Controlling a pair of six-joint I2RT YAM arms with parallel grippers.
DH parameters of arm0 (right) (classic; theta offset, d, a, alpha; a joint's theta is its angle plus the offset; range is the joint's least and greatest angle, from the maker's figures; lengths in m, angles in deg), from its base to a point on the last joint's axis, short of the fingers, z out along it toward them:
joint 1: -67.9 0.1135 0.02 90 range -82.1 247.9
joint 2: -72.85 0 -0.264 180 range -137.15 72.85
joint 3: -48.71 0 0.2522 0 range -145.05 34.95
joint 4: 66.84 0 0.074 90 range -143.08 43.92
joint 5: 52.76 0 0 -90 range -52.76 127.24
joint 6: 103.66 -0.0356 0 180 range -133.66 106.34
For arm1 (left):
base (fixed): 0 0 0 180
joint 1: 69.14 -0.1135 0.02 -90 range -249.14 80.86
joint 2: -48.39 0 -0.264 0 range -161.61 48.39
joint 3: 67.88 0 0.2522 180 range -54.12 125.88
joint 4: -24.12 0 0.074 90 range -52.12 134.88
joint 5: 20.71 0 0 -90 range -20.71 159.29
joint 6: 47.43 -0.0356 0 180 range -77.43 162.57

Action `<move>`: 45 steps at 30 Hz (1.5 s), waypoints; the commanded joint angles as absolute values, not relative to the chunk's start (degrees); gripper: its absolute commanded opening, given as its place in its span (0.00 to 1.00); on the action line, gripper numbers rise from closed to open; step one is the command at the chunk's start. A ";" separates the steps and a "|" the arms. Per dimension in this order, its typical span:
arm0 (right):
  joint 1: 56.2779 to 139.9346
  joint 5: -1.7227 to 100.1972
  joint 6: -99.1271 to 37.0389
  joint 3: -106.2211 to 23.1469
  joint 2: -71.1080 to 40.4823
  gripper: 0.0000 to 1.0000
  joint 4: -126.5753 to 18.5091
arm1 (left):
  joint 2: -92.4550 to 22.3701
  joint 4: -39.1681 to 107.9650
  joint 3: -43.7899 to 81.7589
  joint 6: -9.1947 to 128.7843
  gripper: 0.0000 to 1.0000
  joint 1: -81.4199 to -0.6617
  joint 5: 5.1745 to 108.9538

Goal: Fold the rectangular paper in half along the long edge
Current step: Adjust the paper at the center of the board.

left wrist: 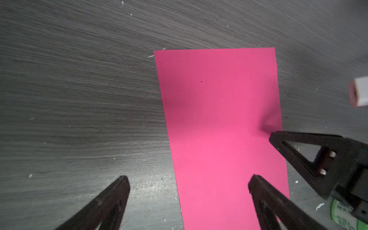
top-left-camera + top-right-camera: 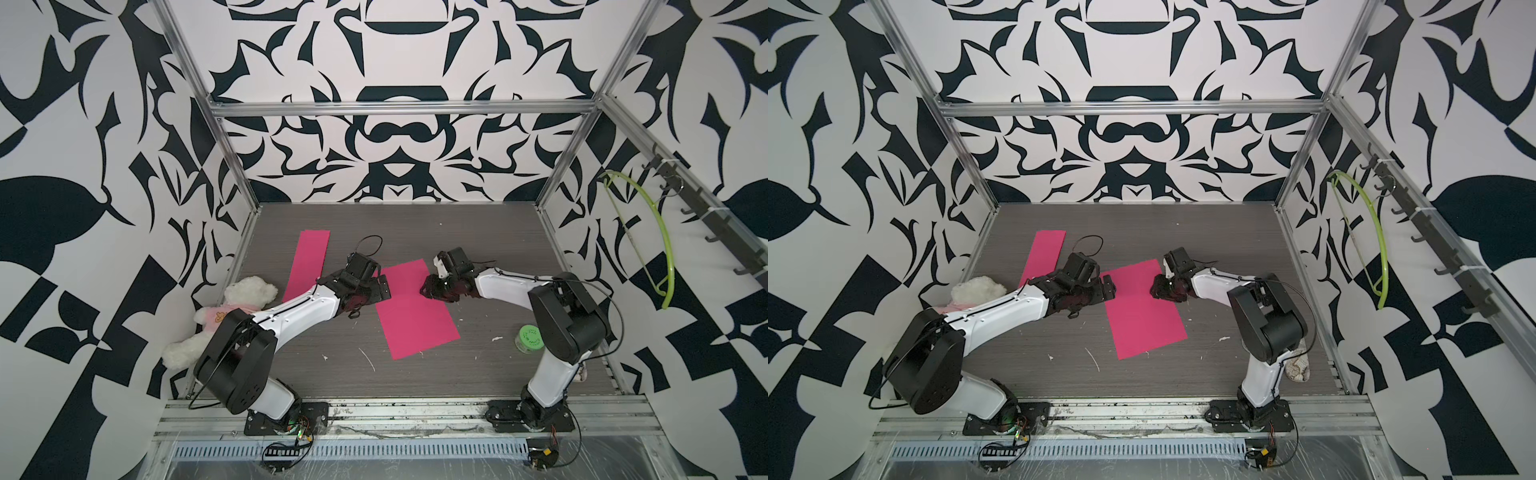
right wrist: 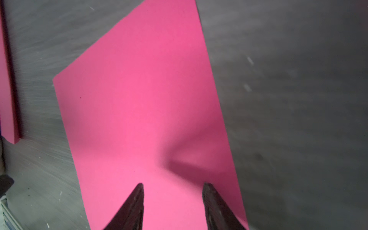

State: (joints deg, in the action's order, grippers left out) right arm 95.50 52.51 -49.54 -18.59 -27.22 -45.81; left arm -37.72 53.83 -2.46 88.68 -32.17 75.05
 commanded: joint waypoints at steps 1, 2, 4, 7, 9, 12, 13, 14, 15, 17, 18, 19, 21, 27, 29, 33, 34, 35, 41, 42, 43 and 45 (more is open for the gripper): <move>96.59 50.31 -53.71 -14.79 -23.72 0.49 -45.48 | -39.01 52.84 -1.29 89.41 0.99 -32.23 73.79; 96.78 50.27 -53.74 -14.54 -22.64 0.49 -45.08 | -39.30 52.75 -1.30 89.49 0.99 -32.23 73.69; 96.91 49.88 -53.20 -14.96 -20.95 0.49 -43.91 | -39.83 52.36 -1.38 89.60 0.99 -32.11 73.47; 96.91 48.54 -50.94 -18.02 -19.18 0.51 -40.90 | -40.34 52.00 -1.57 89.84 0.99 -32.09 73.16; 96.86 48.47 -49.12 -21.39 -19.61 0.56 -39.13 | -40.22 51.77 -1.95 90.25 0.99 -32.06 73.15; 96.95 48.83 -47.04 -26.95 -22.38 0.66 -37.26 | -39.31 51.74 -2.81 90.64 0.99 -31.96 73.75; 96.85 49.08 -46.61 -28.43 -23.38 0.67 -37.16 | -38.97 51.80 -3.08 90.73 0.99 -31.96 74.05; 96.82 49.50 -46.16 -30.11 -24.75 0.69 -37.03 | -38.44 51.90 -3.45 90.95 0.99 -31.96 74.44; 96.86 49.92 -45.71 -31.85 -26.22 0.70 -36.82 | -37.91 51.87 -3.94 91.13 0.99 -31.96 74.80; 96.83 50.86 -45.00 -34.89 -29.13 0.71 -36.67 | -37.03 52.01 -4.73 91.57 0.99 -31.96 75.31; 96.90 51.35 -44.74 -36.45 -30.61 0.71 -36.51 | -36.68 52.02 -5.13 91.84 0.99 -31.96 75.51; 96.85 51.79 -44.52 -37.76 -31.83 0.71 -36.52 | -36.39 52.10 -5.47 92.12 0.99 -31.88 75.66; 96.88 52.66 -44.05 -40.52 -34.81 0.68 -36.53 | -35.75 52.04 -6.33 92.87 0.99 -31.79 76.13; 96.83 54.62 -43.52 -47.45 -42.68 0.53 -35.63 | -34.49 51.03 -8.11 94.38 0.99 -31.52 76.76; 96.57 54.10 -43.54 -47.93 -43.70 0.49 -35.33 | -34.71 51.06 -8.07 94.53 0.99 -31.39 76.55; 96.22 53.95 -44.35 -46.15 -43.66 0.46 -35.72 | -36.07 51.16 -6.57 94.18 0.99 -30.94 76.13; 96.23 53.85 -44.66 -45.11 -43.16 0.45 -35.96 | -36.75 51.91 -5.56 93.81 0.99 -30.51 76.46; 96.25 53.72 -45.00 -44.02 -42.68 0.45 -36.37 | -37.83 52.78 -4.00 92.98 0.99 -29.86 77.12; 96.21 52.68 -47.29 -36.15 -37.57 0.44 -39.07 | -45.32 53.70 3.15 91.37 0.99 -25.85 76.76; 96.25 52.30 -47.39 -35.18 -36.43 0.44 -39.27 | -46.41 53.08 3.90 91.68 0.99 -25.28 76.15; 96.21 52.27 -47.34 -34.60 -35.48 0.44 -39.51 | -47.53 52.71 4.56 91.89 1.00 -24.81 75.48; 96.24 52.48 -46.73 -33.76 -33.68 0.44 -39.83 | -49.98 51.68 5.99 92.44 0.95 -23.93 73.62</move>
